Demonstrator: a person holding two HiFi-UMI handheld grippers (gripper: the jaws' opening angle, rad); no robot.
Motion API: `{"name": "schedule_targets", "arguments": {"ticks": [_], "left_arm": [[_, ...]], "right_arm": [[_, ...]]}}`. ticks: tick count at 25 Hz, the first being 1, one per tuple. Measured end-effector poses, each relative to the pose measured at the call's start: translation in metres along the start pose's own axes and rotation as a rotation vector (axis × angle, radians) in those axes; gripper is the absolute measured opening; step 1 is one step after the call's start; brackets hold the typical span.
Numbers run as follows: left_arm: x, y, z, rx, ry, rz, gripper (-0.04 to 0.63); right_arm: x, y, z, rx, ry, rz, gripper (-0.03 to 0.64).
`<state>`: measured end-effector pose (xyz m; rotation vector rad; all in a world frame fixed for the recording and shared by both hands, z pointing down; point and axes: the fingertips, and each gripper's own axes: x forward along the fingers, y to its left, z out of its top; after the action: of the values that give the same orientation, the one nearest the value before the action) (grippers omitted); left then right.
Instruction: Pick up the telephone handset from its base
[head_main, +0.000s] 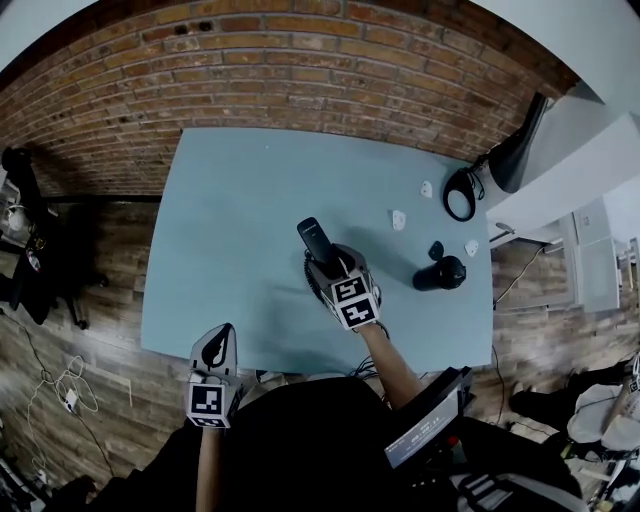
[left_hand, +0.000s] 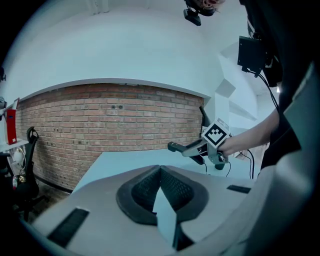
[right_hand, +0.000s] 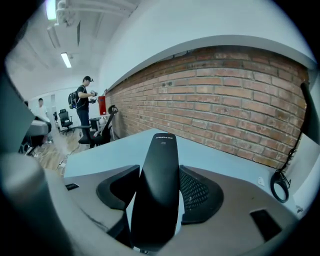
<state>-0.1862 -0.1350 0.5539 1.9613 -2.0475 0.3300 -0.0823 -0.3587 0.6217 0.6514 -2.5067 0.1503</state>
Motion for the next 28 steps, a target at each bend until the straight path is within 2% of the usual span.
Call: {"name": "schedule_targets", "arguments": {"ticks": [8, 15, 28], "left_arm": [[0.003, 0.006, 0.01, 0.006, -0.017, -0.008, 0.014], [0.0, 0.012, 0.011, 0.007, -0.024, 0.002, 0.014], [-0.002, 0.018, 0.016, 0.008, -0.023, -0.009, 0.014]], "right_arm": [[-0.022, -0.02, 0.056, 0.081, -0.137, -0.046, 0.242], [-0.034, -0.024, 0.09, 0.141, -0.231, -0.045, 0.242], [-0.083, -0.023, 0.174, 0.15, -0.447, -0.025, 0.242]]}}
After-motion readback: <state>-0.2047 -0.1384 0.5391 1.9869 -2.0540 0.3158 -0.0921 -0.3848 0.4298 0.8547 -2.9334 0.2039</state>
